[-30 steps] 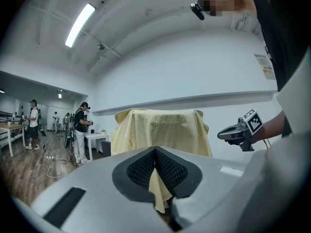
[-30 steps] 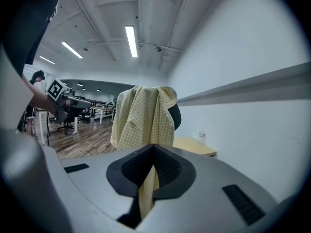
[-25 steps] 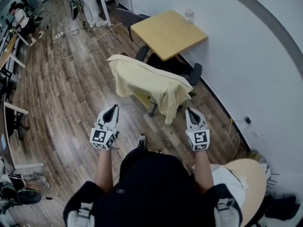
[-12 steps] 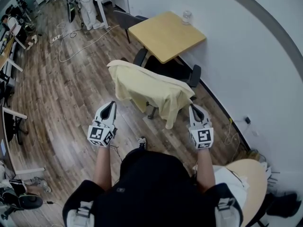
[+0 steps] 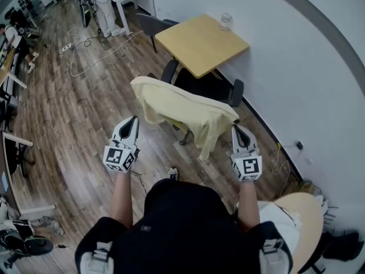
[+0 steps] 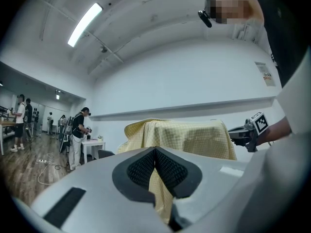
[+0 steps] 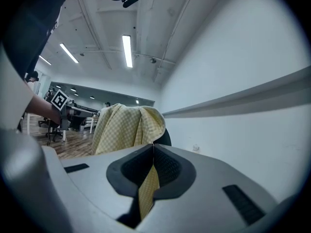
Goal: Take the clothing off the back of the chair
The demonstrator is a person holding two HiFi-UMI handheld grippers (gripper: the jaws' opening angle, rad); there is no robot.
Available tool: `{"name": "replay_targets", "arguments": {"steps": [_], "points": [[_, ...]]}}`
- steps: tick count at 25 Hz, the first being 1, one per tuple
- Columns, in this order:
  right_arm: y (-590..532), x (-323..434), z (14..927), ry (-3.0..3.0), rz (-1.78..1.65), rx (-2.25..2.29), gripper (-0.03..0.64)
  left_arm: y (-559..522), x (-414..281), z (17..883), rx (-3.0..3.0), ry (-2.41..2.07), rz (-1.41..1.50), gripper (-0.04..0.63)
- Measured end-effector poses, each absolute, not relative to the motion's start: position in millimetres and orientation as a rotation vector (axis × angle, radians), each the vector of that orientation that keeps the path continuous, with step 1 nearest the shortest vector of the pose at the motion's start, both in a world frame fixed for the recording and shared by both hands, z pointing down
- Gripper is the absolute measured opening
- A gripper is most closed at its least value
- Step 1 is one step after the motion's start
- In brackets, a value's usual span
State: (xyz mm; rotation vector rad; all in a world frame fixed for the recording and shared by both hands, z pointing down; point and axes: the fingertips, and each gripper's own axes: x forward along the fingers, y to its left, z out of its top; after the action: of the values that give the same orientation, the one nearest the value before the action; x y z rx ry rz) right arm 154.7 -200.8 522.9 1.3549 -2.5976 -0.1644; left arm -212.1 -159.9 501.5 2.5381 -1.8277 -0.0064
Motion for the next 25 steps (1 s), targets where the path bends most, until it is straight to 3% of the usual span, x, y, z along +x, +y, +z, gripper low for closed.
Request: {"name": "replay_targets", "arguments": {"steps": [18,25], "points": [[-224.6,145.4,479.9,-2.707,-0.259,1.467,0.087,-216.1,-246.7,498.4,2.573,-1.822,0.026,0.002],[-233.5,138.6,481.9,-2.729,-0.236,1.493,0.075,-239.0,-253.7,500.8,2.585,-1.809,0.017,0.037]]}}
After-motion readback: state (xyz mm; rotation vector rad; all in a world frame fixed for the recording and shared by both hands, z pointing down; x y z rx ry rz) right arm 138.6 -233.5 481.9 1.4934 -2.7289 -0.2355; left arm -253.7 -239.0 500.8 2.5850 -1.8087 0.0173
